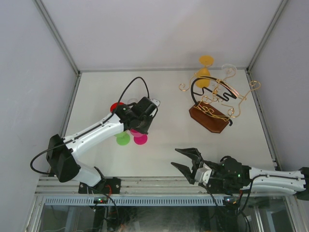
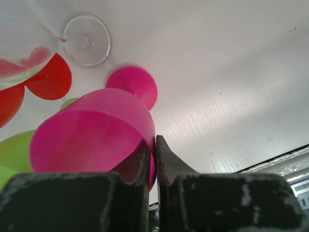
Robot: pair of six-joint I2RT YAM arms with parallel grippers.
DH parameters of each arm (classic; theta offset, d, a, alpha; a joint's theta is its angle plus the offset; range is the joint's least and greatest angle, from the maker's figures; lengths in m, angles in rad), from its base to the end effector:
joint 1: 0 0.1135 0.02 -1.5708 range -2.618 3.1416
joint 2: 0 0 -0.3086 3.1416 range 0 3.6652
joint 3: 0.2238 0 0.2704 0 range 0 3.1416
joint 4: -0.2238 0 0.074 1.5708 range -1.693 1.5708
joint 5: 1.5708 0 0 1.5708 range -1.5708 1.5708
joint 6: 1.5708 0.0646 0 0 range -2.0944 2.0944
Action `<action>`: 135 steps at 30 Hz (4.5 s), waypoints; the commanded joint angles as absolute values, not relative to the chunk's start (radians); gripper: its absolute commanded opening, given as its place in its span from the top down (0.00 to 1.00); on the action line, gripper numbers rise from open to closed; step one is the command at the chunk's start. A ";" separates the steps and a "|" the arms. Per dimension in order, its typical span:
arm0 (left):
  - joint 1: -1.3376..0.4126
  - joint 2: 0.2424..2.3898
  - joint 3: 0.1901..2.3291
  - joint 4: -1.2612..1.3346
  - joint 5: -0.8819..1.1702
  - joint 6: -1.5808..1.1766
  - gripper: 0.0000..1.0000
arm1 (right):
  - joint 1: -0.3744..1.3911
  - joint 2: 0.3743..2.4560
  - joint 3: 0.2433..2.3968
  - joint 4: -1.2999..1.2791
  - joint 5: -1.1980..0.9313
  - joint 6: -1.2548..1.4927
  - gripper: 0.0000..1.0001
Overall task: Take the wine glass off the wine glass rack
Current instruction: Place the wine glass at the center of the board, then pick up the wine glass from the wine rack.
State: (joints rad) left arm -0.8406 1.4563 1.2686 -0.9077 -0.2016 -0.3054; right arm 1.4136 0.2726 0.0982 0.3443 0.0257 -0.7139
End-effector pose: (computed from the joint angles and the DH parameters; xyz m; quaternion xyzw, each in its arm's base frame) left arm 0.2216 -0.2282 0.3078 0.2328 0.9388 -0.0448 0.2499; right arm 0.0219 0.1276 0.2334 -0.5586 0.3216 0.2543 0.7210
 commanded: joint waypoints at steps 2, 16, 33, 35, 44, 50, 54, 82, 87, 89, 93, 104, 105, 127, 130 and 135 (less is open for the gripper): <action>-0.832 1.415 1.261 -0.886 -0.194 -0.311 0.88 | 1.411 0.274 0.118 0.362 0.038 -0.688 0.41; -0.831 1.402 1.300 -0.907 -0.261 -0.292 0.79 | 1.411 0.282 0.121 0.362 0.038 -0.687 0.41; -0.832 1.418 1.304 -0.880 -0.253 -0.275 0.79 | 1.410 0.304 0.124 0.366 0.040 -0.690 0.41; -0.831 1.415 1.302 -0.875 -0.254 -0.277 0.79 | 1.410 0.308 0.124 0.367 0.040 -0.691 0.41; -0.831 1.351 1.319 -0.867 -0.263 -0.279 0.67 | 1.410 0.313 0.131 0.368 0.038 -0.692 0.41; -0.833 1.237 1.341 -0.858 -0.260 -0.281 0.51 | 1.411 0.312 0.133 0.374 0.034 -0.682 0.40; -0.833 1.082 1.293 -0.827 -0.300 -0.298 0.44 | 1.406 0.312 0.155 0.391 0.043 -0.594 0.36; -0.460 0.432 0.926 -0.849 -0.468 -0.398 0.00 | 0.776 0.715 1.131 -0.387 0.417 0.132 0.26; -0.458 0.267 0.823 -0.831 -0.522 -0.474 0.00 | 0.395 0.800 1.228 -0.497 0.157 0.310 0.25; -0.458 0.210 0.769 -0.826 -0.510 -0.489 0.00 | 0.271 0.828 1.270 -0.495 0.086 0.376 0.27; -0.458 0.144 0.730 -0.775 -0.451 -0.463 0.00 | 0.046 0.912 1.331 -0.510 -0.087 0.478 0.28; -0.456 0.203 0.724 -0.803 -0.490 -0.500 0.00 | -0.154 1.123 1.324 -0.368 -0.141 0.612 0.29; -0.456 0.202 0.722 -0.800 -0.484 -0.500 0.00 | -0.162 1.147 1.326 -0.361 -0.136 0.626 0.29; -0.418 0.204 0.713 -0.793 -0.471 -0.500 0.00 | -0.217 1.477 1.420 -0.244 -0.134 0.682 0.48; -0.403 0.211 0.711 -0.789 -0.460 -0.496 0.00 | -0.219 1.503 1.423 -0.215 -0.122 0.692 0.50; -0.372 0.214 0.706 -0.775 -0.432 -0.488 0.00 | -0.219 1.526 1.442 -0.216 -0.107 0.683 0.52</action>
